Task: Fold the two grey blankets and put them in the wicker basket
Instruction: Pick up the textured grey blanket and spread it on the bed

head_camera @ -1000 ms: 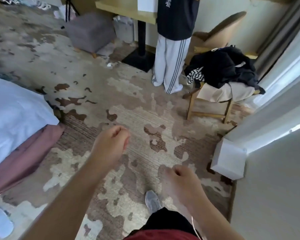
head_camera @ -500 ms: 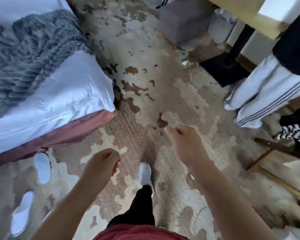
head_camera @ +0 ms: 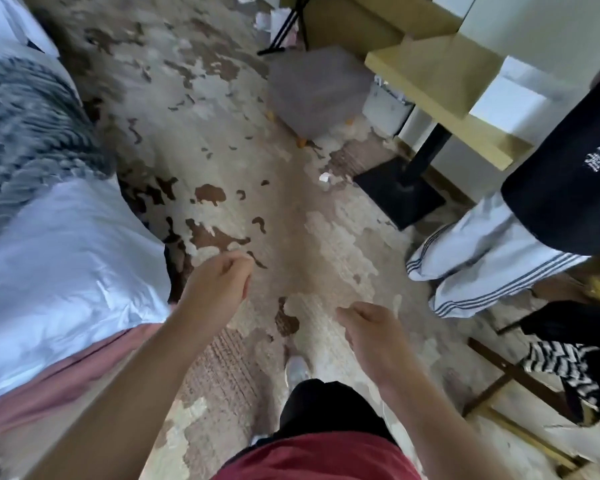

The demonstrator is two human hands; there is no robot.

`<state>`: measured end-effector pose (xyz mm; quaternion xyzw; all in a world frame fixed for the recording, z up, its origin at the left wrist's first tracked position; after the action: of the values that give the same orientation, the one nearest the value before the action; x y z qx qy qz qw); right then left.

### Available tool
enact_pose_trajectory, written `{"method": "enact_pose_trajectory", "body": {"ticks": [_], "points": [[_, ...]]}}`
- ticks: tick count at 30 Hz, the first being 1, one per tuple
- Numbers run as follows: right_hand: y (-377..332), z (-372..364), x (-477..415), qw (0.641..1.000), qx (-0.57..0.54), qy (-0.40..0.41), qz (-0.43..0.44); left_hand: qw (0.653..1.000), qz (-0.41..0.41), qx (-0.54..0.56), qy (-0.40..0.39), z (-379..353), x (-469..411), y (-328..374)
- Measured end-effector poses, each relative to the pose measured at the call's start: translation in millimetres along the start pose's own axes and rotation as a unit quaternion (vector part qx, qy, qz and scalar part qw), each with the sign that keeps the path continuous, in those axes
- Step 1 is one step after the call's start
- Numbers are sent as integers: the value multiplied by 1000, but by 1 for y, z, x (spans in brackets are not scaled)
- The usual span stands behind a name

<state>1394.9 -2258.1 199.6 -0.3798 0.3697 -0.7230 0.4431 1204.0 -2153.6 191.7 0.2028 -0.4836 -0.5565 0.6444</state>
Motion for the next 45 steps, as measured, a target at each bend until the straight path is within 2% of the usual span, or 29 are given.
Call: {"method": "enact_pose_trajectory", "body": {"ticks": [2, 6, 9, 13, 17, 22, 25, 27, 30, 34, 36, 38, 40, 42, 45], "points": [[-8, -10, -48, 1000, 4, -7, -1, 1000, 4, 6, 10, 8, -45, 10], [-36, -49, -165, 999, -1, -41, 14, 994, 83, 45, 46, 35, -137, 2], [-72, -91, -267, 993, 4, -112, 41, 986, 131, 25, 98, 74, -201, -4], [-148, -165, -379, 970, 63, -211, 100, 962, 191, 84, 175, 150, -263, 4], [-225, -257, -433, 931, 58, -312, 180, 922, 233, 177, 252, 216, -281, -5], [-276, -375, -478, 887, 68, -400, 218, 854, 334, 289, 274, 256, -291, -77], [-285, -436, -504, 864, 115, -435, 224, 798, 396, 356, 282, 280, -320, -134], [-291, -466, -526, 853, 164, -439, 228, 783, 425, 370, 264, 308, -358, -157], [-312, -496, -559, 836, 243, -434, 230, 791, 413, 376, 251, 370, -425, -155], [-361, -532, -601, 855, 229, -410, 221, 849, 287, 362, 256, 489, -509, -105], [-385, -555, -616, 864, 210, -403, 218, 859, 222, 373, 271, 542, -534, -83], [-406, -588, -628, 852, 213, -420, 227, 857, 186, 379, 295, 585, -552, -81], [-423, -628, -637, 828, 231, -450, 243, 847, 190, 380, 320, 613, -561, -97], [-438, -677, -645, 795, 249, -495, 247, 811, 232, 418, 337, 623, -567, -135], [-449, -762, -653, 733, 291, -552, 269, 739, 385, 422, 356, 608, -561, -218]]}}
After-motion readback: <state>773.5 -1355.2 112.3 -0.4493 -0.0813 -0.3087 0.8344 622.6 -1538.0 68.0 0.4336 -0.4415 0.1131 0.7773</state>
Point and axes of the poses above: each hand's wrist, its own x-axis away from the middle knuckle, its own z-axis out of the back of the hand, y = z × x, the point moved 2 cm from there along -x, towards the middle knuckle, and after that the axes turned 14 degrees about z, right-handed, at the moved point
